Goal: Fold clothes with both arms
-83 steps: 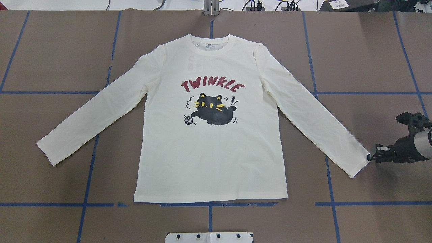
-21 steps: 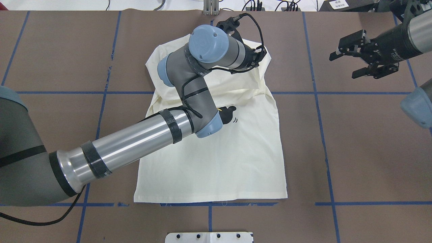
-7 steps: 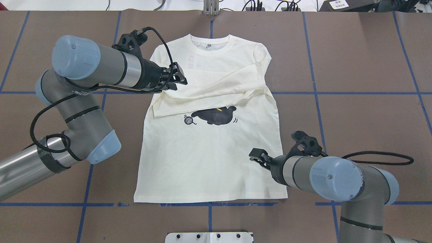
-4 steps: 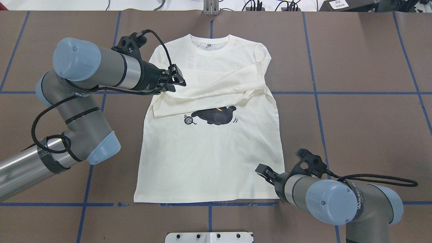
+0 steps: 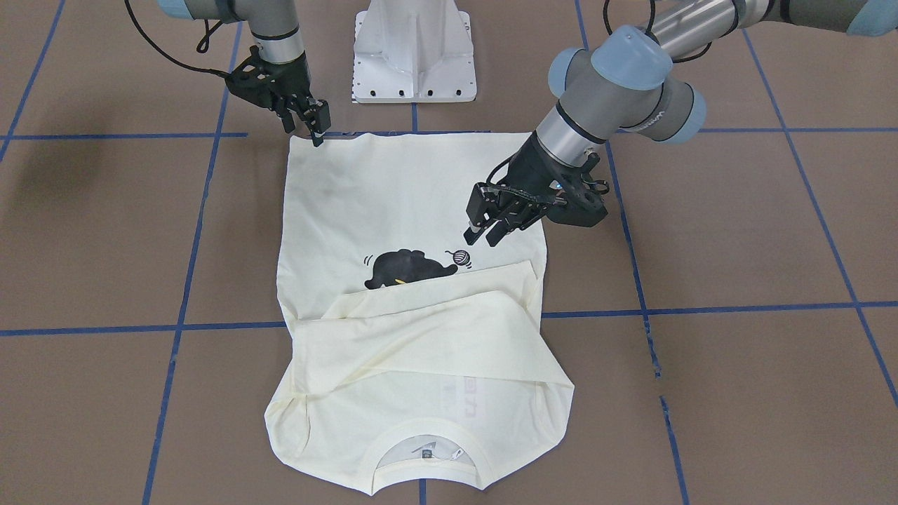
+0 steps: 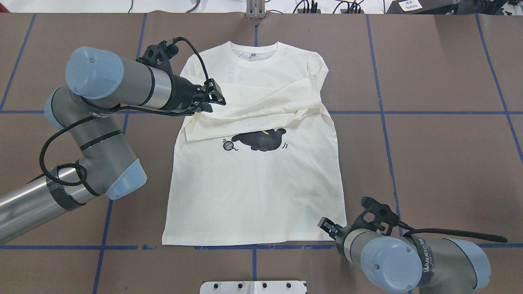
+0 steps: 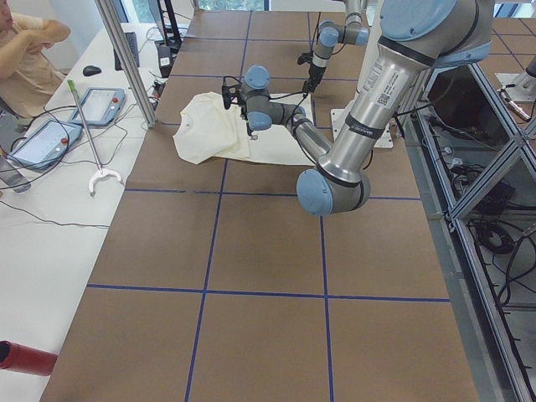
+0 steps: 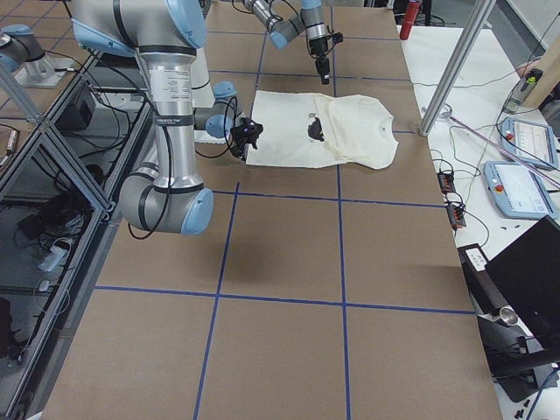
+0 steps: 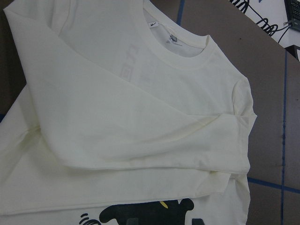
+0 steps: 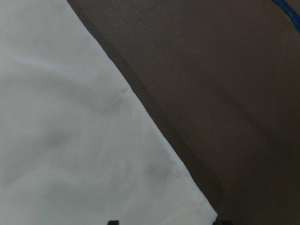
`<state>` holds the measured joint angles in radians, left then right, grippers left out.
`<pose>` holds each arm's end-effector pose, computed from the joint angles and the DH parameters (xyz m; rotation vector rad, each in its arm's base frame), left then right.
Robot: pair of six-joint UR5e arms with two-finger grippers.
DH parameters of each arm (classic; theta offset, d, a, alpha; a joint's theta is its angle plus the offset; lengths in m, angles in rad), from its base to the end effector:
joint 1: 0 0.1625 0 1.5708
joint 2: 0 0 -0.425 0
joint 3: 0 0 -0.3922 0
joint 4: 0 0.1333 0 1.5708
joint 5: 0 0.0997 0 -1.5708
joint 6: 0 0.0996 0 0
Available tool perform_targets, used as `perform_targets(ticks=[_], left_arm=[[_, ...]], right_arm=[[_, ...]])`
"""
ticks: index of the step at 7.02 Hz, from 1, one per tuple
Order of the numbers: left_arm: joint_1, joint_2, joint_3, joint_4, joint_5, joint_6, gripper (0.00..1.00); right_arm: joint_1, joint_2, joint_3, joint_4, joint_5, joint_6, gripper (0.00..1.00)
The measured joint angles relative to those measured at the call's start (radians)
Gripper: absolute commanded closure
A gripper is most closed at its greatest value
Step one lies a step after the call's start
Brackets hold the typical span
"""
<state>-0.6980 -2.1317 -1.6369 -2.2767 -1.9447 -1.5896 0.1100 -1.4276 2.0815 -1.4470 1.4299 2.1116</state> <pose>0.4413 -0.4967 0.2172 0.1404 1.3511 -0.3551 -0.4929 -0.2026 0.3449 -0.0360 -0.8029 0.6710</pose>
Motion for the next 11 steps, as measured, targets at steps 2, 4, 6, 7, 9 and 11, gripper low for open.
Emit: perform_targets(ticks=[2,4,6,7,9,11], left_arm=[[0.0,-0.001,-0.002,0.0,0.001,-0.001,0.5],[0.0,-0.002,-0.001,0.0,0.001,-0.004,0.5],[0.0,-0.001,0.001,-0.001,0.0,-0.004,0.5],[0.0,-0.001,0.001,-0.001,0.0,-0.004,0.5],[0.0,0.001,0.002,-0.001,0.0,-0.002,0.5],[0.001,0.001,0.003,-0.001,0.0,0.0,0.5]], right_arm=[[-0.002,0.006,-0.007,-0.015,-0.005,-0.001,0.43],[-0.002,0.004,-0.01,-0.023,-0.011,-0.001,0.56],[-0.001,0.001,-0.013,-0.026,-0.014,-0.001,0.56],[-0.001,-0.001,-0.014,-0.038,-0.014,-0.001,0.61],[-0.003,0.002,-0.01,-0.069,-0.014,-0.001,1.0],[-0.004,0.0,-0.008,-0.075,-0.014,-0.001,1.0]])
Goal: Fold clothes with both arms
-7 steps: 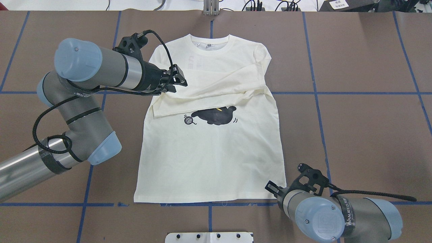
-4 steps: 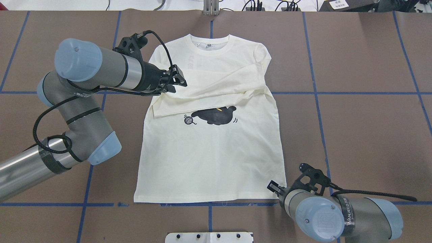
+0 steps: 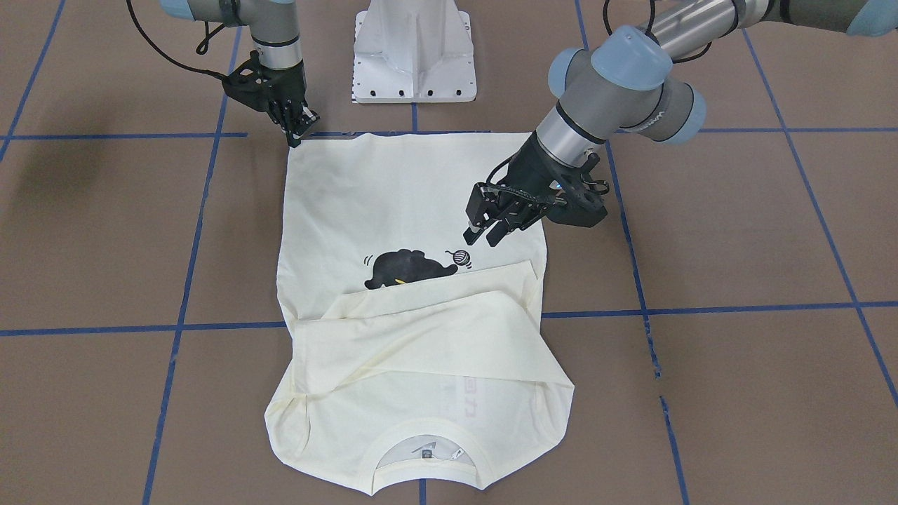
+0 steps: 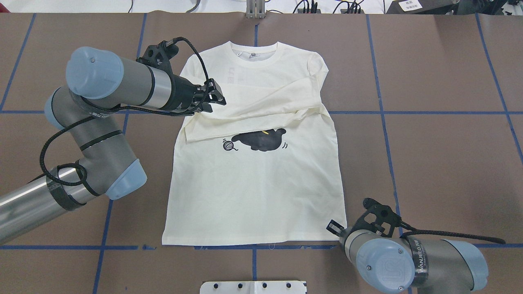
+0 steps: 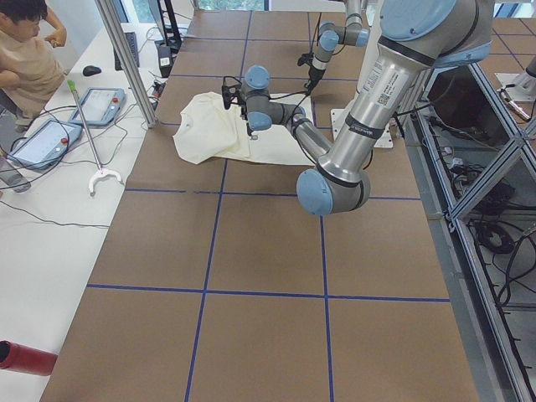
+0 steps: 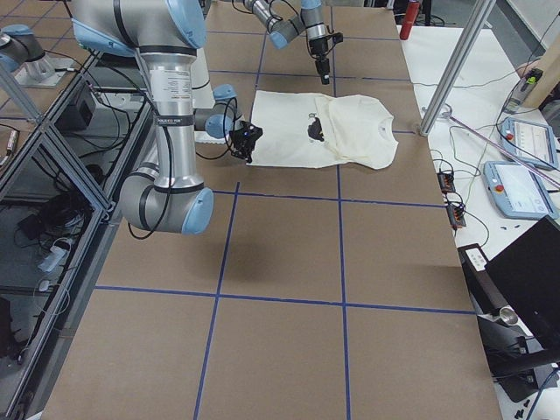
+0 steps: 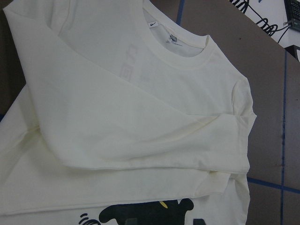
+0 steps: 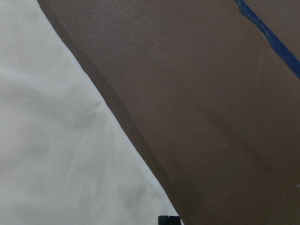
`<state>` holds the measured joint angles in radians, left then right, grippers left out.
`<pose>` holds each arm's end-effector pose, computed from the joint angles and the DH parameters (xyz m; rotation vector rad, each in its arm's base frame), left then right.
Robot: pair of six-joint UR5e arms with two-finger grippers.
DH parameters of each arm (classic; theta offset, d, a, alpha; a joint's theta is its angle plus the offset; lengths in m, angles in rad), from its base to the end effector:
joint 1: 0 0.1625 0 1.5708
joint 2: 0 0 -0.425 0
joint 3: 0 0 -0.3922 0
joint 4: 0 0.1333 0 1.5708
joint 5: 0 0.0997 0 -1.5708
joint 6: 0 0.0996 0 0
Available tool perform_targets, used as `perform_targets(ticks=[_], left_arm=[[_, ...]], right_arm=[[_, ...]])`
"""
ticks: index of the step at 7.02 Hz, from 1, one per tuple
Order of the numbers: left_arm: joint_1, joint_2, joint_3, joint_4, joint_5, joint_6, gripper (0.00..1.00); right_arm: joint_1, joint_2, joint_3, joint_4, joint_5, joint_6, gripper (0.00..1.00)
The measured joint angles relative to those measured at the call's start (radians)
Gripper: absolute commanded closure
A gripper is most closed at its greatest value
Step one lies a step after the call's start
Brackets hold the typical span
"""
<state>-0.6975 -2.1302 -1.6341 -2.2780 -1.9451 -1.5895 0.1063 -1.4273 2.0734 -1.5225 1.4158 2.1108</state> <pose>0.4420 -0.4969 0.2193 0.1386 1.3485 -0.3553 -0.4948 -0.2023 0.3588 -0.0039 -0.7229 0.6724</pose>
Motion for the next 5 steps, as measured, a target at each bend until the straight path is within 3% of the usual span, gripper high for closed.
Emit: perform_targets(ticks=[3,5], left_arm=[[0.008,0.05,-0.04,0.067,0.024,-0.037,0.44],[0.077,0.168,-0.173,0.227,0.151,-0.053,0.44]], right_arm=[[0.008,-0.007,0.037,-0.001,0.007,-0.008,1.0],[0.02,-0.037,0.097,0.0,0.017,-0.013,1.0]])
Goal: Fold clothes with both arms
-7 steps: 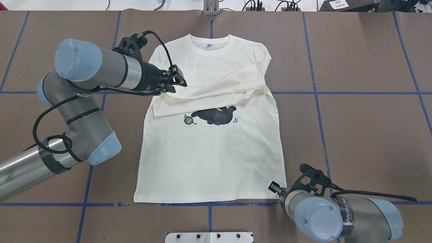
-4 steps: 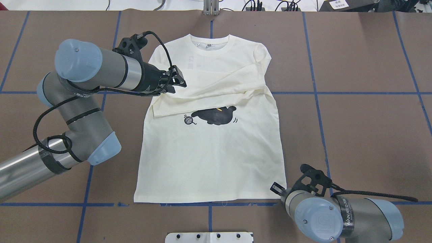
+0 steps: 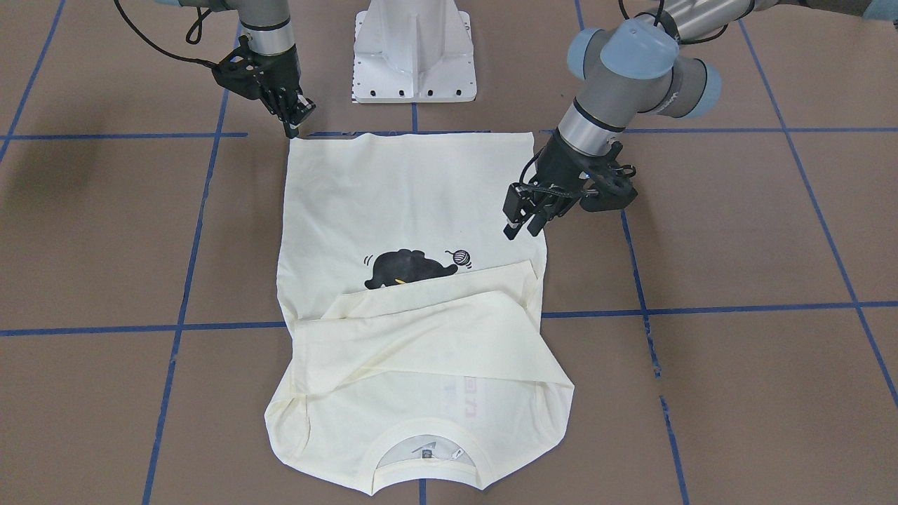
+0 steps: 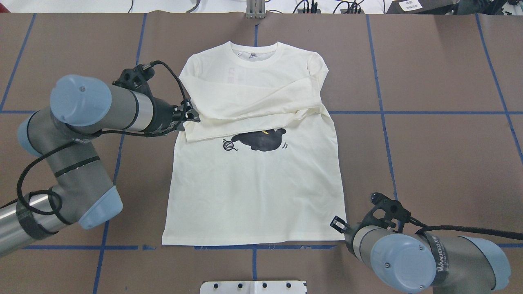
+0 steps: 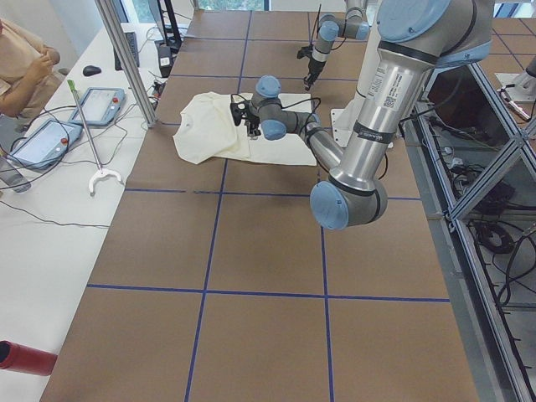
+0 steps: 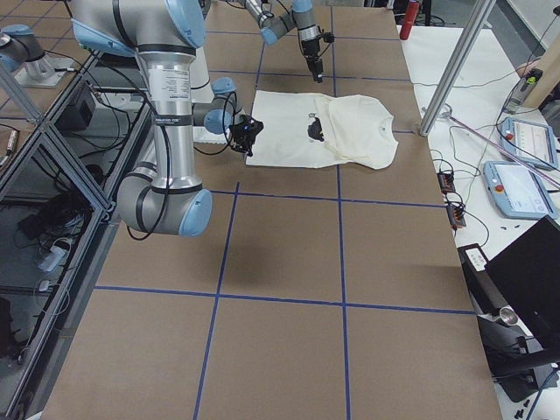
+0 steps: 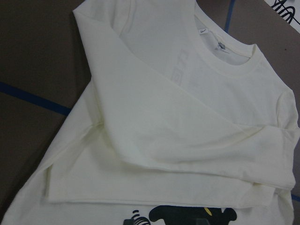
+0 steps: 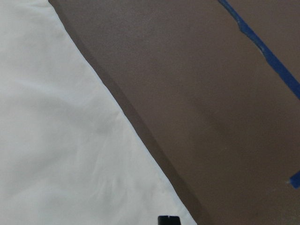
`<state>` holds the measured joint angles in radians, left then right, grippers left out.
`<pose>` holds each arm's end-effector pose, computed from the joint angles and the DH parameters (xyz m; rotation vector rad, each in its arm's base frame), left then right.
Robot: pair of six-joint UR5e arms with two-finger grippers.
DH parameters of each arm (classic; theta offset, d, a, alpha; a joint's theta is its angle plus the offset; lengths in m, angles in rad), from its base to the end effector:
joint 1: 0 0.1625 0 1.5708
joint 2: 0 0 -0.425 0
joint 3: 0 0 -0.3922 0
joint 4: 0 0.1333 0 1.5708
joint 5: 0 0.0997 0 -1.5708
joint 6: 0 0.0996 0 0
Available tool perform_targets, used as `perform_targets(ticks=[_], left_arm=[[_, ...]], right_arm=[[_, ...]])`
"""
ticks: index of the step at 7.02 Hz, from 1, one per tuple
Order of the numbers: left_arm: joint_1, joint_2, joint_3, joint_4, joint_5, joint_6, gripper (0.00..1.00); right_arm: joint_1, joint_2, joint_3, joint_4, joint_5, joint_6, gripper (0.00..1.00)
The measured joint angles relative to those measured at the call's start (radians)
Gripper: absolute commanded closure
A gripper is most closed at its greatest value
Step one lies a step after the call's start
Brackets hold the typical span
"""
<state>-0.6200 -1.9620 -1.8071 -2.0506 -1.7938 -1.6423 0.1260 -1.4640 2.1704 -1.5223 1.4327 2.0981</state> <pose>0.4326 -0.4456 0.2794 0.1075 1.1277 -0.4937 -0.4616 -0.2067 0.3340 -0.0218 -0.7802 0.6727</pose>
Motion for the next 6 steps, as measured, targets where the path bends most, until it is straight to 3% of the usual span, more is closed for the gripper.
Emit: perform_targets(ticks=[2,3,4,6], left_arm=[[0.082,0.043,-0.094,0.154,0.081,-0.035,0.43],[0.1,0.049,-0.107,0.178,0.092,-0.049,0.43],[0.108,0.05,-0.113,0.186,0.096,-0.055,0.43],[0.112,0.051,-0.116,0.189,0.099,-0.058,0.43]], right_arm=[[-0.003,-0.009,0.005,0.0,-0.004,0.0,0.71],[-0.008,-0.004,-0.014,0.001,-0.008,0.001,0.41],[-0.013,0.002,-0.038,0.002,-0.012,0.002,0.0],[-0.035,0.005,-0.061,0.004,-0.038,0.002,0.0]])
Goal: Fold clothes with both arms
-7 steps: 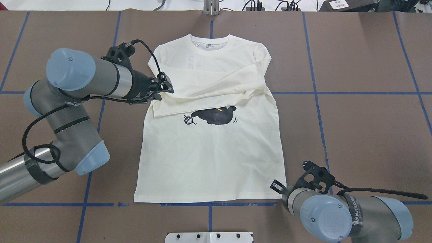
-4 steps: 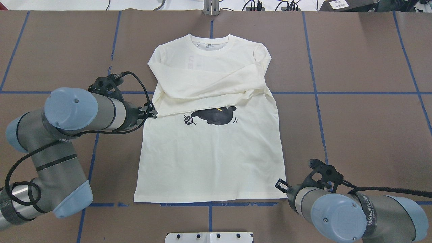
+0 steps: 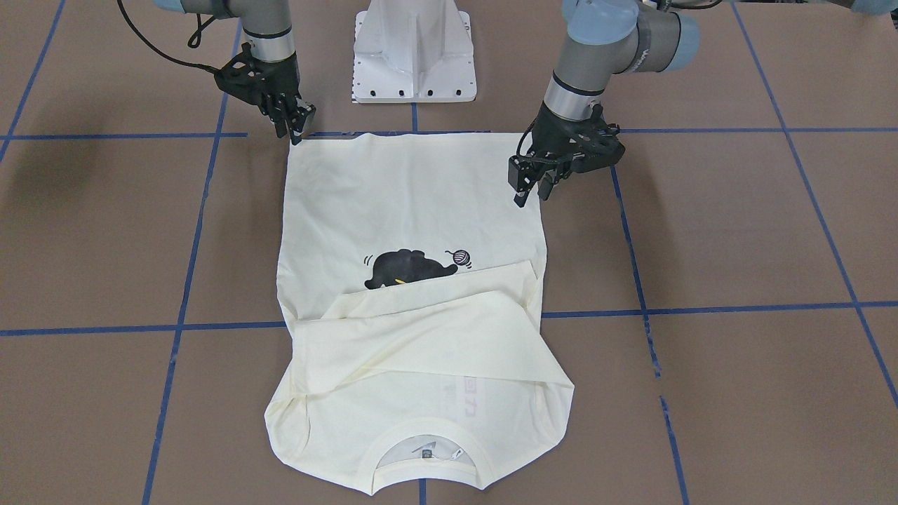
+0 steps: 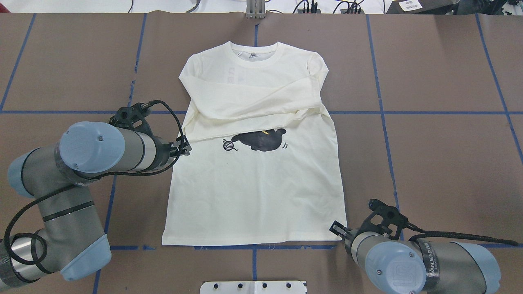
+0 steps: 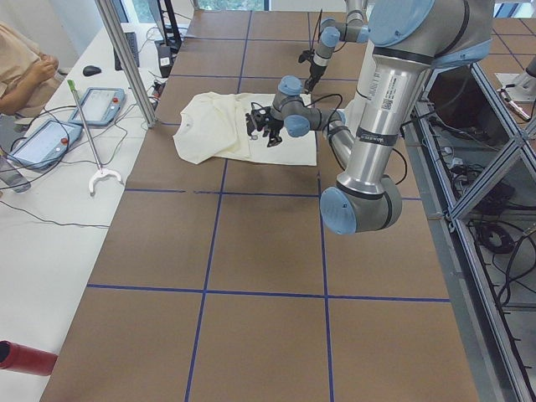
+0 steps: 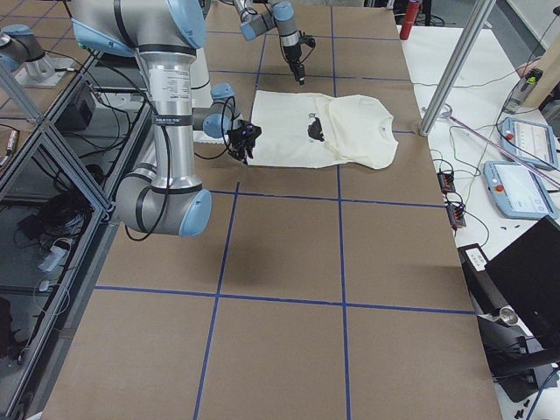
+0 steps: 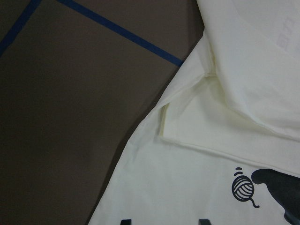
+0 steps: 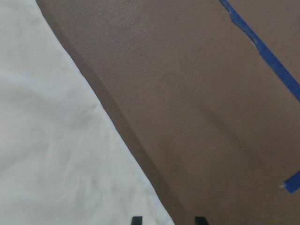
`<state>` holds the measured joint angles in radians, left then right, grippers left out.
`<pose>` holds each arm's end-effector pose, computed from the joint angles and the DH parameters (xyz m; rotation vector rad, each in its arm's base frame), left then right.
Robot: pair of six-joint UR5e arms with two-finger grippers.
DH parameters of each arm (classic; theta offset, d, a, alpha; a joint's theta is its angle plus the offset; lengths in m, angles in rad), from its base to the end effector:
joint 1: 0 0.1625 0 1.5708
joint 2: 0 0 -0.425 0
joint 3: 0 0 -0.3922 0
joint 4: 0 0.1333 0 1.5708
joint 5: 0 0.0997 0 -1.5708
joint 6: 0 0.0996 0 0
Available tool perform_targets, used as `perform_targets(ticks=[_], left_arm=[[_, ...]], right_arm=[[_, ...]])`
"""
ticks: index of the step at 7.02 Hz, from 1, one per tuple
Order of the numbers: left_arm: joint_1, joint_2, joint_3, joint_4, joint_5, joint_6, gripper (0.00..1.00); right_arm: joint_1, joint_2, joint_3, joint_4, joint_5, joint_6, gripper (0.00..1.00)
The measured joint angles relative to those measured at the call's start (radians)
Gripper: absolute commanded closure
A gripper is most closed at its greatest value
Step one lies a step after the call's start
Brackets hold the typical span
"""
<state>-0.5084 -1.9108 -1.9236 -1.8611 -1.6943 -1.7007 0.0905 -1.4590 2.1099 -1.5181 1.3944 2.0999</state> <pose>0.4486 -0.3886 0.2845 0.0743 0.9981 -0.5243 -0.4832 -0.1952 0.3575 0.0126 -0.7354 0.6541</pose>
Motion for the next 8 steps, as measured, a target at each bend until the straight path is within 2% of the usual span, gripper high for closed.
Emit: perform_targets(ticks=[1,3,4,5,7,8], left_arm=[[0.0,0.0,-0.001,0.0,0.002,-0.001,0.42],[0.001,0.0,-0.003,0.0,0.005,-0.007,0.42],[0.001,0.0,-0.003,0.0,0.005,-0.01,0.42],[0.001,0.0,-0.003,0.0,0.005,-0.012,0.42],[0.001,-0.001,-0.003,0.0,0.004,-0.015,0.42],[0.001,-0.001,-0.003,0.0,0.005,-0.016,0.42]], right_arm=[[-0.012,0.001,-0.004,0.0,-0.021,-0.003,0.0],[-0.025,0.012,-0.008,-0.002,-0.034,-0.006,0.35],[-0.029,0.019,-0.015,-0.003,-0.036,-0.006,0.35],[-0.031,0.023,-0.021,-0.003,-0.037,-0.006,0.46],[-0.029,0.024,-0.025,-0.004,-0.039,-0.007,0.77],[-0.027,0.025,-0.025,-0.004,-0.039,-0.008,1.0]])
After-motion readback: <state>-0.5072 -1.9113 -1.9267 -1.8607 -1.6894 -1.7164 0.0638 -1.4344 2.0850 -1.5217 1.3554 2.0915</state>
